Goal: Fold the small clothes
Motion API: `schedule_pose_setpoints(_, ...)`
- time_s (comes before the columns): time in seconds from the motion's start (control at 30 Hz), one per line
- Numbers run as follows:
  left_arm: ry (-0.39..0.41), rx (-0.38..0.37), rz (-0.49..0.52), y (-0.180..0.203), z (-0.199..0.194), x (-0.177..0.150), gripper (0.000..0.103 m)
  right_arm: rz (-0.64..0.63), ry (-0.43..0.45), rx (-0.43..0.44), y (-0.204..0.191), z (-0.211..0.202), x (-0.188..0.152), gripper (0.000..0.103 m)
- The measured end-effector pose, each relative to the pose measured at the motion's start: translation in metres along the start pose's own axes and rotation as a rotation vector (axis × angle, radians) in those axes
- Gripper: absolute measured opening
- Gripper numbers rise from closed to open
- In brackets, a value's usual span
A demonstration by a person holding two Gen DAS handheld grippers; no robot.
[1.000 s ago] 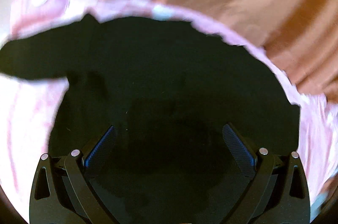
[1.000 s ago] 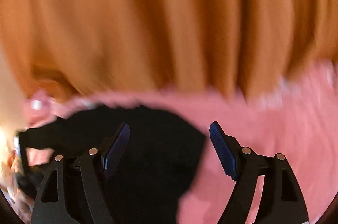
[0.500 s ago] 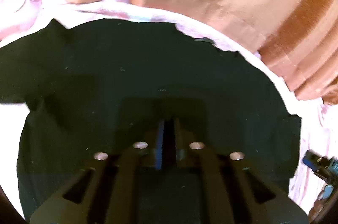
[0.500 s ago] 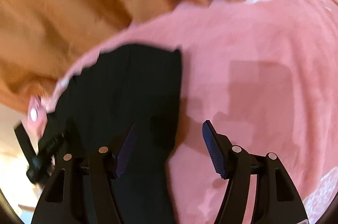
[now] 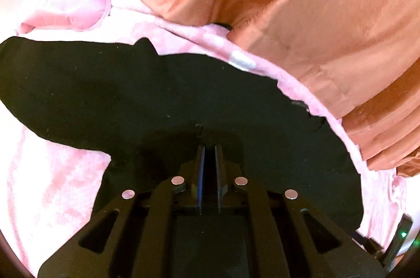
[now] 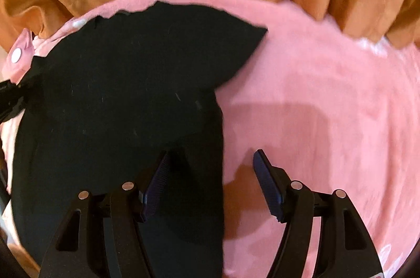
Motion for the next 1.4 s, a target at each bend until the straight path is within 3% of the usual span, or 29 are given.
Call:
schedule_pose_setpoints(0.1,0.014,0.026,0.028,0.007,0.002,-0.003,0.006,-0.008,0.053,-0.044,-0.003,0.005,0.013,0.058)
schedule_pose_setpoints(0.17,0.030,0.040,0.039,0.007,0.001,-0.002,0.006,-0.004,0.100,-0.065,0.001,0.006,0.022,0.040)
schedule_pose_setpoints(0.2,0.039,0.055,0.039,0.007,0.000,-0.001,0.006,0.011,0.112,-0.065,0.006,0.007,0.026,0.020)
schedule_pose_setpoints(0.27,0.048,0.084,0.048,0.004,0.000,0.000,0.007,0.112,0.110,-0.069,0.029,0.005,0.028,0.021)
schedule_pose_setpoints(0.33,0.022,0.105,0.061,0.000,0.009,-0.002,0.007,0.237,0.098,-0.001,0.050,0.002,0.024,0.026)
schedule_pose_setpoints(0.43,-0.005,0.129,0.064,-0.004,0.021,-0.008,0.007,0.324,0.114,0.026,0.061,-0.012,0.018,0.040)
schedule_pose_setpoints(0.47,0.000,0.134,0.067,-0.003,0.022,-0.009,0.007,0.337,0.126,0.039,0.063,-0.017,0.017,0.040)
schedule_pose_setpoints(0.67,-0.001,0.137,0.076,-0.005,0.021,-0.013,0.007,0.141,0.148,-0.087,0.030,-0.013,0.027,0.042)
schedule_pose_setpoints(0.7,-0.002,0.137,0.077,-0.005,0.020,-0.014,0.007,0.127,0.133,-0.082,0.029,-0.009,0.027,0.031)
schedule_pose_setpoints(0.73,-0.002,0.135,0.074,-0.006,0.018,-0.014,0.007,0.130,0.122,-0.055,0.032,-0.004,0.029,0.008)
schedule_pose_setpoints(0.77,0.000,0.131,0.065,-0.008,0.016,-0.013,0.007,0.154,0.125,-0.014,0.033,-0.004,0.030,0.005)
schedule_pose_setpoints(0.87,0.003,0.162,0.062,-0.015,0.016,-0.012,0.004,0.254,0.185,0.060,0.050,-0.021,0.029,0.004)
schedule_pose_setpoints(0.9,-0.017,0.158,0.049,-0.021,0.022,-0.014,0.003,0.257,0.152,0.050,0.053,-0.015,0.026,0.005)
schedule_pose_setpoints(0.93,-0.008,0.151,0.046,-0.023,0.022,-0.014,0.003,0.262,0.057,0.066,0.056,0.003,0.019,0.007)
schedule_pose_setpoints(0.97,-0.007,0.156,0.055,-0.021,0.022,-0.014,0.003,0.251,0.087,0.072,0.055,0.001,0.017,0.006)
schedule_pose_setpoints(1.03,-0.014,0.161,0.071,-0.016,0.018,-0.013,0.003,0.265,0.062,0.071,0.057,-0.009,0.018,0.015)
schedule_pose_setpoints(1.13,-0.040,0.097,0.027,-0.013,0.011,-0.008,0.003,0.358,0.147,0.123,0.060,-0.038,0.022,0.037)
schedule_pose_setpoints(1.17,-0.036,0.076,0.014,-0.010,0.007,-0.006,0.003,0.362,0.190,0.133,0.061,-0.047,0.027,0.037)
schedule_pose_setpoints(1.23,-0.044,0.040,-0.001,-0.006,0.007,-0.005,0.009,0.378,0.230,0.150,0.063,-0.051,0.034,0.040)
schedule_pose_setpoints(1.3,-0.078,0.015,-0.024,-0.004,0.016,-0.007,0.024,0.398,0.217,0.191,0.065,-0.040,0.044,0.043)
schedule_pose_setpoints(1.4,-0.083,0.023,-0.016,-0.005,0.023,-0.013,0.024,0.485,0.174,0.302,0.074,-0.029,0.045,0.043)
Point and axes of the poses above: each gripper's, at about its wrist camera, not at the fingertips, and z roughly the way its jaws point, y to its right, x to its top, the point moved 3 cm from there along z, roughly the way its jaws point, and after that the axes turned 7 degrees about x, right-handed, at the moved point
